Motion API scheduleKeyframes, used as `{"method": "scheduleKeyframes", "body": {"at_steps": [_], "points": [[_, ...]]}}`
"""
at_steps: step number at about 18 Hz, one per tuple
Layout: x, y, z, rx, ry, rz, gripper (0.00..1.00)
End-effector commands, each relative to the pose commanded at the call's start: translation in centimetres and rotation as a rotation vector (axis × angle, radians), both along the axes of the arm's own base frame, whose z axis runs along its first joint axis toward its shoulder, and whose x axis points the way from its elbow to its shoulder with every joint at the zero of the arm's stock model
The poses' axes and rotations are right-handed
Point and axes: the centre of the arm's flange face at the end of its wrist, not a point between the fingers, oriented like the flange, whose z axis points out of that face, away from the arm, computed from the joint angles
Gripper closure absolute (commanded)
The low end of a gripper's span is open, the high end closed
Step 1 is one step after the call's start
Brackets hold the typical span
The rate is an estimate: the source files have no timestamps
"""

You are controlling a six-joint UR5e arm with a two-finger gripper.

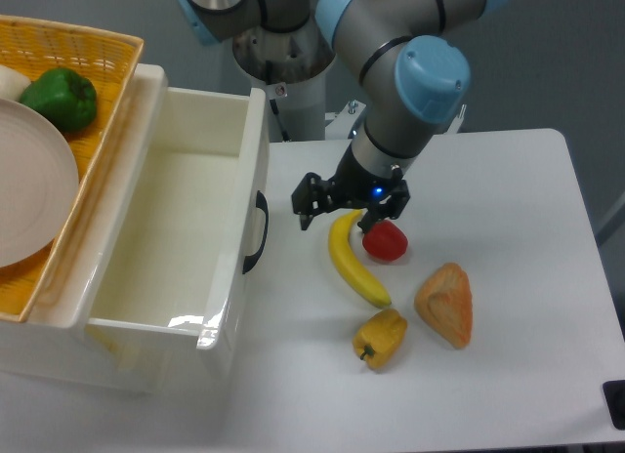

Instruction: Slide open the top white drawer

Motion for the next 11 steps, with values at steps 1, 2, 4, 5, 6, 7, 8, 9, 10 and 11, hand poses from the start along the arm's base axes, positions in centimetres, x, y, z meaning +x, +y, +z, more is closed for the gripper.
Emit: {"method": "scheduleKeyframes", "body": {"at_steps": [1, 2, 4, 5, 6, 7, 8, 9, 10, 11], "points": [[-0.4, -0.3, -0.1, -0.026, 0.037, -0.042, 0.0], [-0.8, -0.7, -0.3, -0.065, 0.074, -0.097, 0.0], [-1.2, -1.5, -0.7, -0.115, 0.104, -0.194, 0.0], [-1.6, -1.8, -0.7, -0.113, 0.109, -0.224, 0.0], [-2.2, -2.4, -0.7, -0.105, 0.111, -0.247, 0.0], [-2.4, -2.6, -0.6, -0.1, 0.114, -0.278, 0.0], [-2.6, -2.7, -0.4, -0.094, 0.123, -0.314, 0.0], [-3.0, -3.0, -0.3, -0.088, 0.129, -0.348, 0.0], [-3.4, -3.4, 0.0, -0.081, 0.142, -0.383, 0.0], [-3.5, -3.5, 0.2, -0.073, 0.153, -0.426, 0.0]]}}
